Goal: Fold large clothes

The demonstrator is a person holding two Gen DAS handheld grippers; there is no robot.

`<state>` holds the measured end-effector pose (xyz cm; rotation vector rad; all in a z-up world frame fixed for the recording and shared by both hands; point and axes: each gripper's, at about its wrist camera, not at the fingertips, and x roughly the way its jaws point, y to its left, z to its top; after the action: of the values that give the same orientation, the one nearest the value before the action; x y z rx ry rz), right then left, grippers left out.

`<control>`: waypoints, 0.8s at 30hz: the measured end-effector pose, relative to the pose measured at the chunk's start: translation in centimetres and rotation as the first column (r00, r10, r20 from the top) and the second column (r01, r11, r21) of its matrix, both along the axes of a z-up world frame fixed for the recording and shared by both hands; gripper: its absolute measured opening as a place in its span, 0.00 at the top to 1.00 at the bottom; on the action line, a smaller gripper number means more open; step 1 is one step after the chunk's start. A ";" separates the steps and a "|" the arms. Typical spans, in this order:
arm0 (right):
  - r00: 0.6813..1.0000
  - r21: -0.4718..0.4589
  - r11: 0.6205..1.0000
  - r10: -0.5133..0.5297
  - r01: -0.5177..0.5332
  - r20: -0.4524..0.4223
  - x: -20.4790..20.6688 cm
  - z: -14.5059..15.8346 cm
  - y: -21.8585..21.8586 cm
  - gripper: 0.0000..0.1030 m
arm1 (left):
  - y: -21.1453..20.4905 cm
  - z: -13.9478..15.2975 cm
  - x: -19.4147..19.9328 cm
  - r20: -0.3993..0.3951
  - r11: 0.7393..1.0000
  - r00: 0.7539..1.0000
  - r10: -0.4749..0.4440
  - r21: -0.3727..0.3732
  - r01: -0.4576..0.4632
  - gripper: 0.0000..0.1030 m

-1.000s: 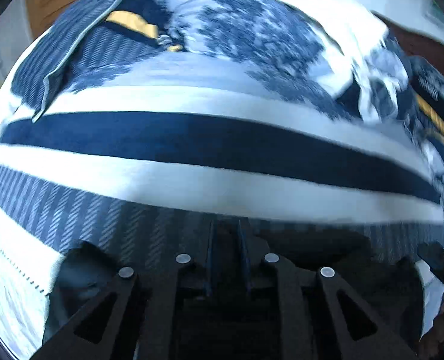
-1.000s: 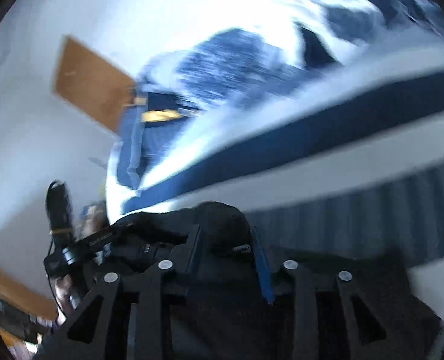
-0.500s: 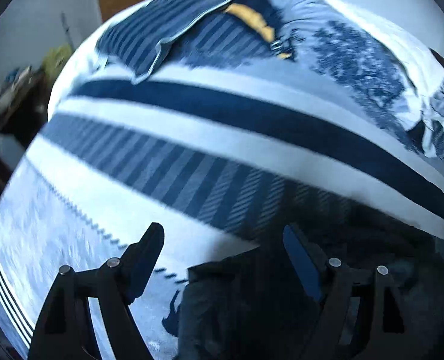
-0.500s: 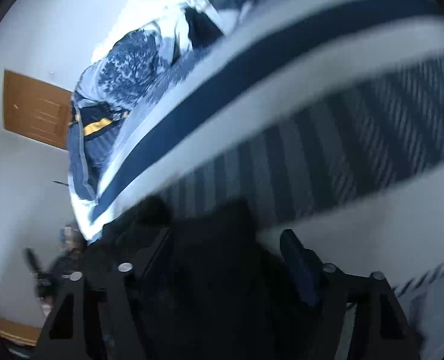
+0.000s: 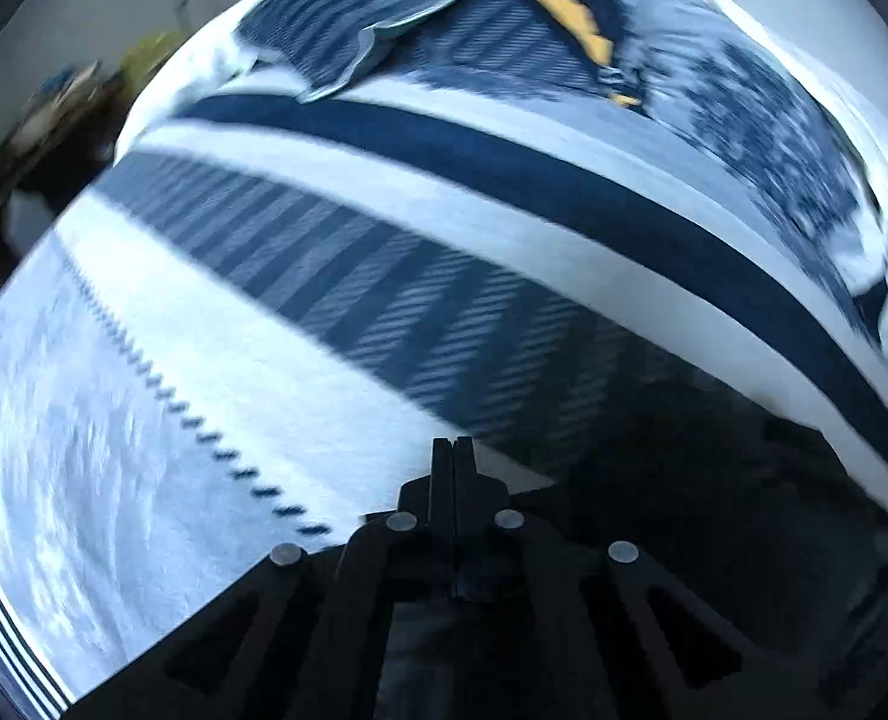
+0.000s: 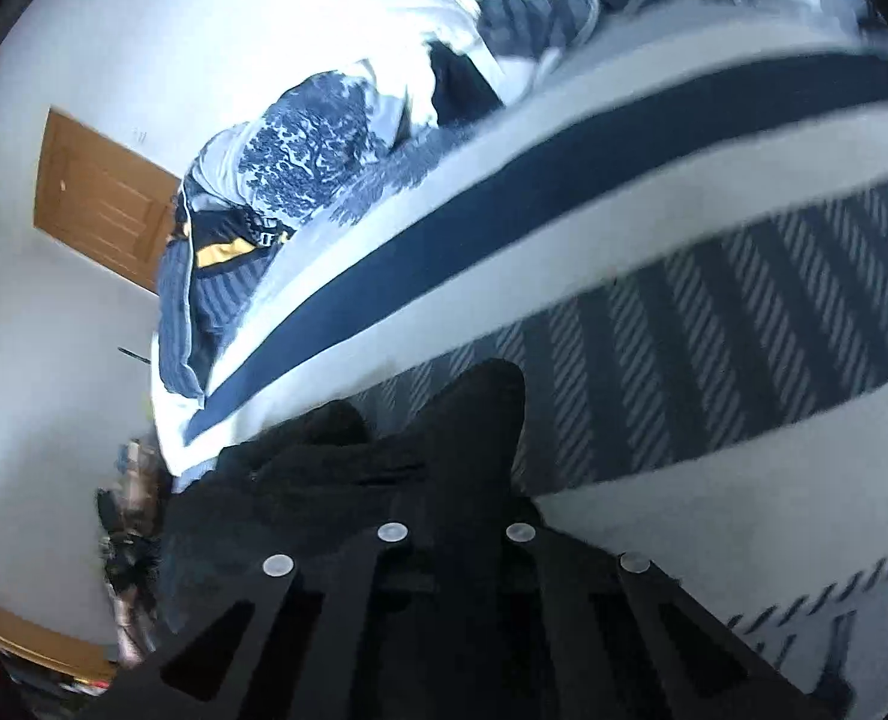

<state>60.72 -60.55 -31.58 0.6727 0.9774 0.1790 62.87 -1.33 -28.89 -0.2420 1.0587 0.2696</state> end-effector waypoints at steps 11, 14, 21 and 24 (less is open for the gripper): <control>1.000 0.040 0.999 -0.026 0.026 -0.003 0.7 -0.9 -0.1 0.30 | -0.1 5.4 -0.6 0.187 0.970 0.980 -0.075 -0.215 0.115 0.13; 1.000 0.046 0.999 -0.018 0.018 -0.008 0.6 -1.1 -0.2 0.28 | -2.7 4.3 2.4 0.065 0.967 0.979 -0.194 -0.158 0.202 0.13; 0.998 -0.022 0.999 0.033 -0.034 -0.045 1.0 -2.2 1.2 0.31 | -3.9 0.5 3.9 -0.085 0.966 0.968 -0.236 -0.125 0.225 0.95; 0.995 -0.060 0.994 0.083 -0.086 -0.050 1.2 -2.1 2.3 0.79 | -3.3 4.2 1.8 0.094 0.977 0.974 -0.207 -0.025 0.211 0.97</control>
<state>61.90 -58.22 -33.64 0.5810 1.0534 0.2072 64.63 -4.66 -24.71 -0.1702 0.9901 0.0501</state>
